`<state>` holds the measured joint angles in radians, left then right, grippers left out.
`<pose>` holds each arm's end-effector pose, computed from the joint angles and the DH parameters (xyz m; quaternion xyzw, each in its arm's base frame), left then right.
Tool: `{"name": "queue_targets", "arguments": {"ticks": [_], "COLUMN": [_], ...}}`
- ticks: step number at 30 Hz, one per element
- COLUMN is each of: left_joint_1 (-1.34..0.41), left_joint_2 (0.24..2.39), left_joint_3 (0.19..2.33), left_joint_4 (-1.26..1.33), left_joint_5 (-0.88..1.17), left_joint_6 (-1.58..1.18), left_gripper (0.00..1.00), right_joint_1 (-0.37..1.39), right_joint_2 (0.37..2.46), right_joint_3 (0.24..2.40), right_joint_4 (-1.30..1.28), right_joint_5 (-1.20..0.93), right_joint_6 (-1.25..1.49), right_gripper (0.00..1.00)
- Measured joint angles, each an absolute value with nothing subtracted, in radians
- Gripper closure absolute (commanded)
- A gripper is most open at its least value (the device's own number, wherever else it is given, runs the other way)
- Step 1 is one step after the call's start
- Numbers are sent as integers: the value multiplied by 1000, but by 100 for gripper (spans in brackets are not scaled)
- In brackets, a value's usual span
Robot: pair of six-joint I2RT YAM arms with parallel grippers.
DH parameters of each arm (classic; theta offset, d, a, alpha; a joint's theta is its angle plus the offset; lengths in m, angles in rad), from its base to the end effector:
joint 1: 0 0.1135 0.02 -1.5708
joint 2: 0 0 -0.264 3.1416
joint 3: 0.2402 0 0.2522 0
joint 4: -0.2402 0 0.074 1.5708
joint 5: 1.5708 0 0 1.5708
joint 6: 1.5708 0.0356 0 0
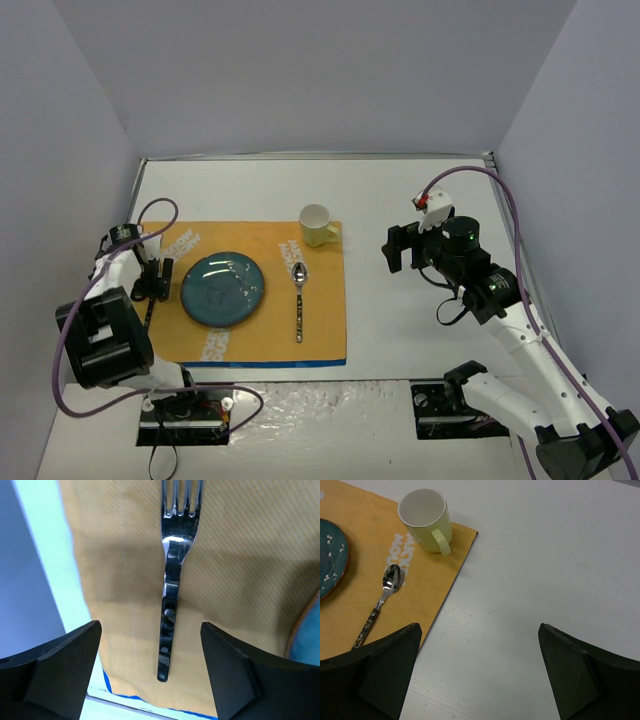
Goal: Set the dinner table for one person
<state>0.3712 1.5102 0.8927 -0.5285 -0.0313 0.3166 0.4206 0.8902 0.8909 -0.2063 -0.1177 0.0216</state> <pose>0.2639 0.1039 0.1843 -0.0300 0.9770 0.0855 0.1933 0.1862 0.0879 0.3565 -0.1899 0.7519 0.1826 0.6044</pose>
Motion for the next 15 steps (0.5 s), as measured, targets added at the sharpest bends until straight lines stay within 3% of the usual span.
{"name": "queue_targets", "arguments": {"ticks": [6,15], "left_joint_1": [322,39], "left_joint_2": [1288,994], "left_joint_3": [865,987], "left_joint_4": [-520,-568], "left_joint_5": [-111,-268], "left_joint_6": [276,166], "left_gripper": [18,17], "right_joint_1": [421,420], "right_joint_2": [896,962], "right_joint_3": [891,956], "right_joint_4": [-208,-233], "right_joint_5": [-121,-41], "right_joint_6": [22,30], "right_gripper": [0,0]}}
